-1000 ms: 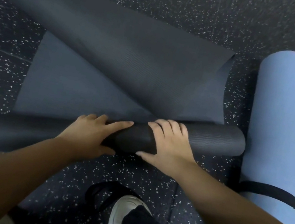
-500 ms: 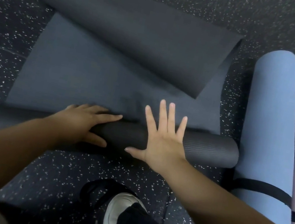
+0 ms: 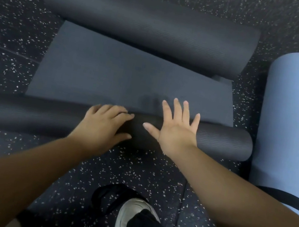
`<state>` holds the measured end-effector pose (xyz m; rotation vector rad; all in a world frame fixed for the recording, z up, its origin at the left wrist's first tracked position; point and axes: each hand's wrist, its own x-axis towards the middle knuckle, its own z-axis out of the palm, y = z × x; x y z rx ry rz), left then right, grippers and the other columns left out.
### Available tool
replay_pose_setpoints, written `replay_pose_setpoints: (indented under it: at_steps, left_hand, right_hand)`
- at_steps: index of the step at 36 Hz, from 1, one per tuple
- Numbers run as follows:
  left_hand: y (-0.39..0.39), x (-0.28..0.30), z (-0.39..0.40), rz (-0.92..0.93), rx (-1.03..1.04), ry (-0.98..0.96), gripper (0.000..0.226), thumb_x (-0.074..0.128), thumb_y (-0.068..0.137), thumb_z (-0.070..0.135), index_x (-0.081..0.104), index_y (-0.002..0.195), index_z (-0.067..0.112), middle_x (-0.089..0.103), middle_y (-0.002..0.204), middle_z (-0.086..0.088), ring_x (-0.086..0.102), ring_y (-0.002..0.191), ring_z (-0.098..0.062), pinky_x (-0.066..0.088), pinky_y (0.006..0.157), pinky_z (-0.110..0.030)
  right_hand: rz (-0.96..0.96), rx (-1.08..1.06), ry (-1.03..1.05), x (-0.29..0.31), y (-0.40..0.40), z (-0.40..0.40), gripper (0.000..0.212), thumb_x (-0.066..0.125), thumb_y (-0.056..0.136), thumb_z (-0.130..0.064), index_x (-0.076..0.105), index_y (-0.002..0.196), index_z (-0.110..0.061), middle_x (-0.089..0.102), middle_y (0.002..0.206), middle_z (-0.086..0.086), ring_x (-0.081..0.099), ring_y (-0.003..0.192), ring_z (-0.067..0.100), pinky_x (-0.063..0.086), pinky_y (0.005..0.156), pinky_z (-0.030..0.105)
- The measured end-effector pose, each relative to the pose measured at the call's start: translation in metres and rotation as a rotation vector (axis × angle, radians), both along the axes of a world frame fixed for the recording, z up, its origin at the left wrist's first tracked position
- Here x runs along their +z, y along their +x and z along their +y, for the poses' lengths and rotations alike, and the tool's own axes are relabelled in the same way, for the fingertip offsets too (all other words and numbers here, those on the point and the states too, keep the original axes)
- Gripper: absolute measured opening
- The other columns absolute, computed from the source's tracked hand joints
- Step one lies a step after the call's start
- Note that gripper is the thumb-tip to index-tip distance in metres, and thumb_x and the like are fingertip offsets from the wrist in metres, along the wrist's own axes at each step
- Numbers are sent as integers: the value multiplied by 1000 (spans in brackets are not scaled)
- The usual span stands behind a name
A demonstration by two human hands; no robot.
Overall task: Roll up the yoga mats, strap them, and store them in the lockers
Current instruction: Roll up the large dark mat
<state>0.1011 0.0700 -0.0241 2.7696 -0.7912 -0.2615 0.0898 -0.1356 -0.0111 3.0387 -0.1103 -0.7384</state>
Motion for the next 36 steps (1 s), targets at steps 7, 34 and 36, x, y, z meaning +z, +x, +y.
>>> replay_pose_setpoints:
  at_steps: [7, 34, 36]
  left_hand:
    - [-4, -10, 0, 99, 64, 32, 66, 25, 89, 63, 32, 148, 35, 33, 153, 14, 24, 144, -12, 1, 114, -56]
    - [-1, -13, -25, -233, 147, 102, 57, 63, 84, 38, 48, 139, 32, 52, 134, -15, 46, 124, -38, 36, 98, -65]
    - [-6, -16, -22, -217, 115, 121, 70, 60, 79, 51, 40, 143, 30, 51, 136, -15, 44, 126, -37, 34, 99, -65]
  right_hand:
    - [-72, -26, 36, -3, -1, 5, 77, 13, 94, -67, -4, 155, -23, -6, 163, 4, -14, 149, 26, -3, 118, 56]
    - [-16, 192, 48, -4, 14, -11, 104, 63, 89, -44, -18, 153, -25, -6, 162, 3, -9, 148, 29, -6, 117, 58]
    - [-24, 194, 58, -5, 17, -13, 105, 65, 88, -44, -16, 153, -26, -4, 161, 2, -7, 149, 29, -5, 118, 57]
